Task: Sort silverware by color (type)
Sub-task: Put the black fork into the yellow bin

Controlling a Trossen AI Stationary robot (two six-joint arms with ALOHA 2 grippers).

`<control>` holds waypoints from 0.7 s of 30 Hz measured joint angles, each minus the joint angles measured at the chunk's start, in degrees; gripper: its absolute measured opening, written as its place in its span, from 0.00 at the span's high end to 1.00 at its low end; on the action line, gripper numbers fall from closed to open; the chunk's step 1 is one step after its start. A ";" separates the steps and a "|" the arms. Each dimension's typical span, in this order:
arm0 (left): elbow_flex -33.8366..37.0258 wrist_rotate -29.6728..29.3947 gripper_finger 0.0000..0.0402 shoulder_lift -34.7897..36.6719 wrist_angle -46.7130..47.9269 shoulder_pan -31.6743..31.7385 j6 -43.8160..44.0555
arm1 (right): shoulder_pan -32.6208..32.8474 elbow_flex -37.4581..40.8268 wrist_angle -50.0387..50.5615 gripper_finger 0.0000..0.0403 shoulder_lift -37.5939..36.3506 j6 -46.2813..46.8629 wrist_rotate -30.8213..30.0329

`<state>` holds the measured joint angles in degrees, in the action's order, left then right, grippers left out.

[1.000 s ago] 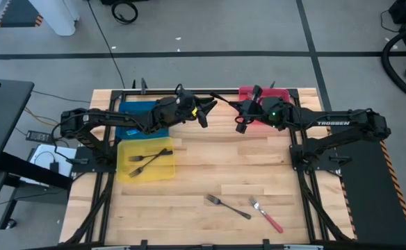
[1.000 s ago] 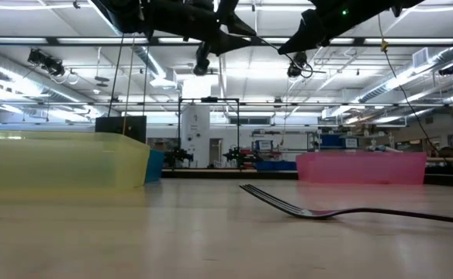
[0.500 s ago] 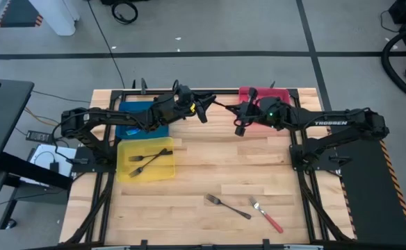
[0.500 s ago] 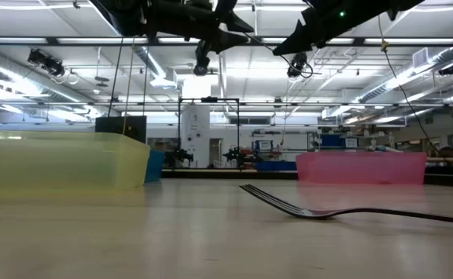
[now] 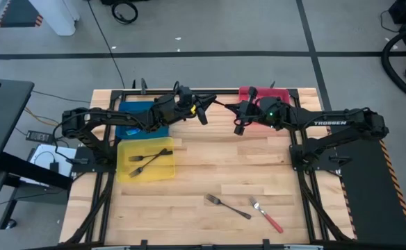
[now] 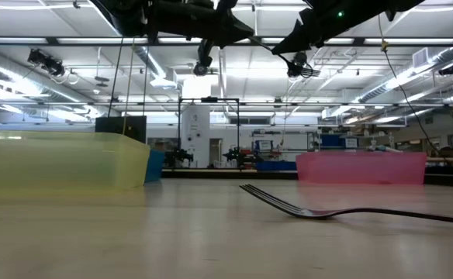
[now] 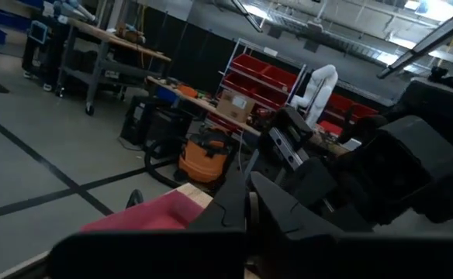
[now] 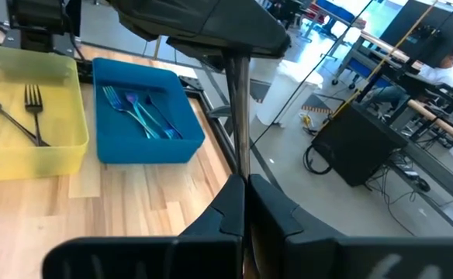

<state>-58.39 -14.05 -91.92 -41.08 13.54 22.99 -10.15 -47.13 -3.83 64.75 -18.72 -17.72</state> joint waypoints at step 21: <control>0.20 3.80 1.00 -0.22 0.43 -0.35 -12.76 | 0.00 -0.13 -3.60 0.77 -0.15 0.72 0.59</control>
<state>-58.19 -10.25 -92.14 -40.65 13.19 10.23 -10.15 -47.27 -7.43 64.60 -18.00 -17.12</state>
